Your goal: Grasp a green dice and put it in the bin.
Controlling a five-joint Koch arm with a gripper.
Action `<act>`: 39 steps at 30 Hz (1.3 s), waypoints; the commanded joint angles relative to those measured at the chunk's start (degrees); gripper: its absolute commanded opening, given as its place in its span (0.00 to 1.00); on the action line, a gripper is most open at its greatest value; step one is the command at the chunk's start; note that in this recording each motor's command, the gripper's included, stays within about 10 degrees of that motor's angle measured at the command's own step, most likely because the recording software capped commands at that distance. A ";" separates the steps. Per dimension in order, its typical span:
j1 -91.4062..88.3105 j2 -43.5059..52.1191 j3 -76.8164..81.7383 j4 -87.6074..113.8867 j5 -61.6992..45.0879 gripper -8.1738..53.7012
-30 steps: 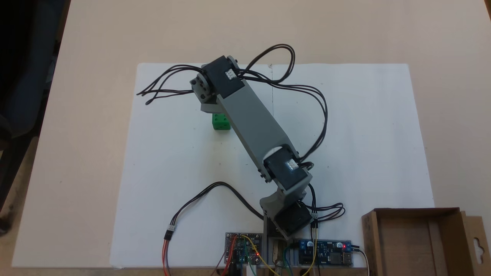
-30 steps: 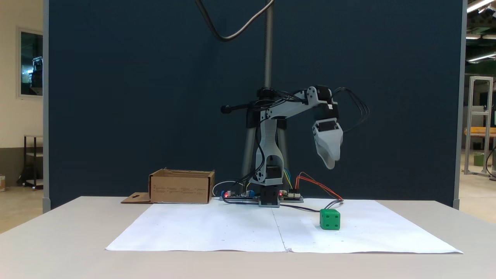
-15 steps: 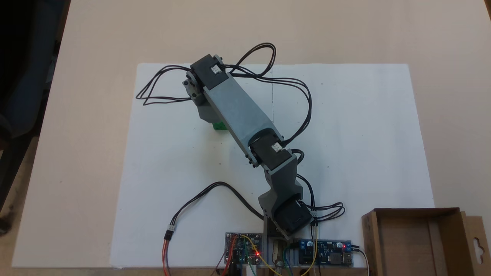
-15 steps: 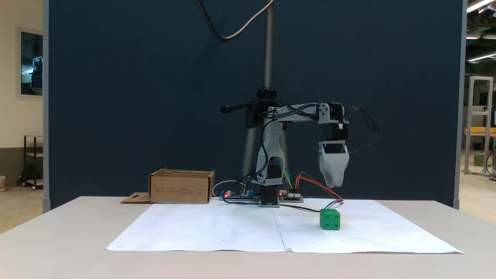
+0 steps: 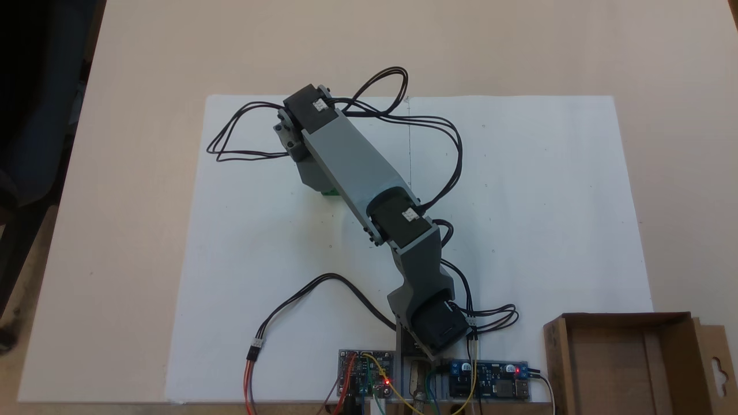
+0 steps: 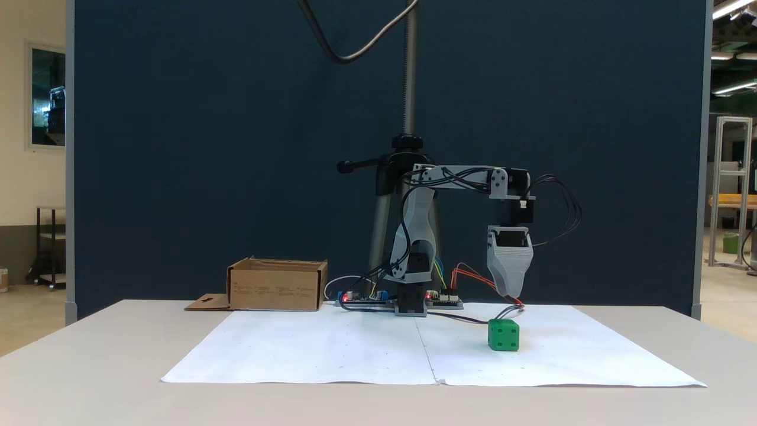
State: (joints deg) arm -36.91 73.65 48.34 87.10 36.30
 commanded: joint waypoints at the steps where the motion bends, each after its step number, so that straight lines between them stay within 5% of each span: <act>1: -0.53 0.88 -0.44 1.05 3.43 0.88; 39: 1.49 -1.23 6.94 -10.11 1.93 0.88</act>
State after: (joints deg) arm -34.98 71.19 55.99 78.13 36.30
